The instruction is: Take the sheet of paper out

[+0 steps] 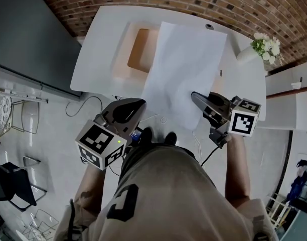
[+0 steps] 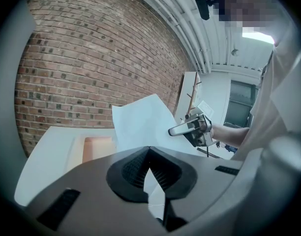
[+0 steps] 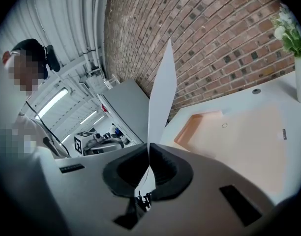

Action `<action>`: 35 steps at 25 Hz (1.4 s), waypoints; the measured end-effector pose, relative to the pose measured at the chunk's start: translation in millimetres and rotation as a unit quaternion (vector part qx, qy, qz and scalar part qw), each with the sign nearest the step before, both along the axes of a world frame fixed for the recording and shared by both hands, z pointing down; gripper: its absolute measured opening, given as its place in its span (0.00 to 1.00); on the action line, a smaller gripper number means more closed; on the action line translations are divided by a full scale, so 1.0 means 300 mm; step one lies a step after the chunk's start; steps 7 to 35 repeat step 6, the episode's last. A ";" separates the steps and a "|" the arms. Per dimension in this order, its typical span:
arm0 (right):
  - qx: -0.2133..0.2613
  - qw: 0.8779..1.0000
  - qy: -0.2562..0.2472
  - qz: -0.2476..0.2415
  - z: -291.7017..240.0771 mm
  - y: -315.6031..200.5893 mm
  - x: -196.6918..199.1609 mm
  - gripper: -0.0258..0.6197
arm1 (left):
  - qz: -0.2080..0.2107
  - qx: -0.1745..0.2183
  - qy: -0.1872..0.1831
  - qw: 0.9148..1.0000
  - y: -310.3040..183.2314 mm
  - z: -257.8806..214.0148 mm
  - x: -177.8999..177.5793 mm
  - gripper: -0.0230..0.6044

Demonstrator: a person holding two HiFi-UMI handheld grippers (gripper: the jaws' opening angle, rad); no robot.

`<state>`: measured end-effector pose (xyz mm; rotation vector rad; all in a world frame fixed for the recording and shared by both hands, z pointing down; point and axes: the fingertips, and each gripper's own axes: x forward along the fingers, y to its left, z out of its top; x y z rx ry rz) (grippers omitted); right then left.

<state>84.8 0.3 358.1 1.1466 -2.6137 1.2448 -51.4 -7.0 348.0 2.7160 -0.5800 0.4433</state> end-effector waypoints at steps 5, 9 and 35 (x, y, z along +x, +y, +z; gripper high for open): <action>0.001 1.000 0.001 -0.004 0.001 -0.016 -0.001 0.08 | -0.004 0.002 0.000 1.000 -0.010 0.004 -0.003 0.06; 0.001 1.000 0.001 -0.005 0.001 -0.019 -0.003 0.08 | -0.004 0.003 0.000 1.000 -0.012 0.006 -0.005 0.06; 0.001 1.000 0.001 -0.005 0.001 -0.019 -0.003 0.08 | -0.004 0.003 0.000 1.000 -0.012 0.006 -0.005 0.06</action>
